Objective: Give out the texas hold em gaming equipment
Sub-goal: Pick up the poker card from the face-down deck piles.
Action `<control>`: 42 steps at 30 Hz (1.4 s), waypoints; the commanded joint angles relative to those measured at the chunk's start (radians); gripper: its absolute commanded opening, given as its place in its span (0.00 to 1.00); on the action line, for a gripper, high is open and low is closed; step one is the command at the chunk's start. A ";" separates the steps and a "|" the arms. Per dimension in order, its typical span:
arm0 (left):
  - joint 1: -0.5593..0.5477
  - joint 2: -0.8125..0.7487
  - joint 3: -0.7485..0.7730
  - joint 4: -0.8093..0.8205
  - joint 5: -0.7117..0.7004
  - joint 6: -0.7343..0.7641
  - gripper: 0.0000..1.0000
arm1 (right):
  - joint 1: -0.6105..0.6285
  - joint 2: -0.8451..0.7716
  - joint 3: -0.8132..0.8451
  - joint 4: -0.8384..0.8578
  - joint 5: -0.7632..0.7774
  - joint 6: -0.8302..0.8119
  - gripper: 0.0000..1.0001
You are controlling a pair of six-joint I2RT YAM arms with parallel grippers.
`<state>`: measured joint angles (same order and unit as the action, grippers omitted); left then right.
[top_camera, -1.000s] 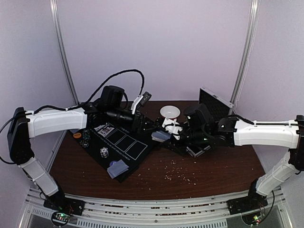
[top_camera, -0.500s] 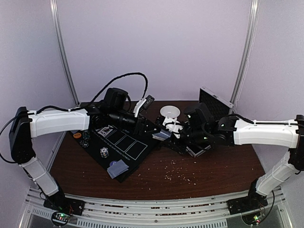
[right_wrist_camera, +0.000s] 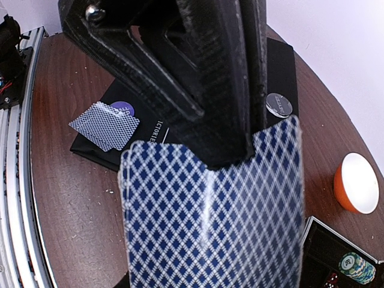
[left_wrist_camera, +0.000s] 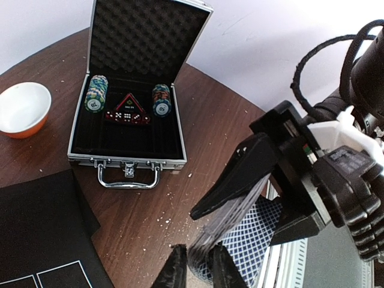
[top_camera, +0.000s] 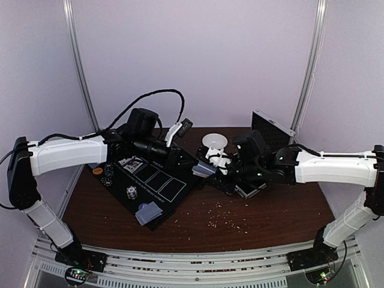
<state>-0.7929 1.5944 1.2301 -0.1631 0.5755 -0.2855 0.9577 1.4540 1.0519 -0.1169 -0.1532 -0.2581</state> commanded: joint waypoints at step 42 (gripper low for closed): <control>0.007 0.041 0.085 -0.064 -0.085 0.081 0.14 | 0.003 -0.012 0.015 0.022 -0.002 0.002 0.39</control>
<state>-0.8181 1.6615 1.3293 -0.2123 0.5880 -0.2134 0.9539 1.4544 1.0519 -0.0937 -0.1482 -0.2600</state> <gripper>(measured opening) 0.183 0.395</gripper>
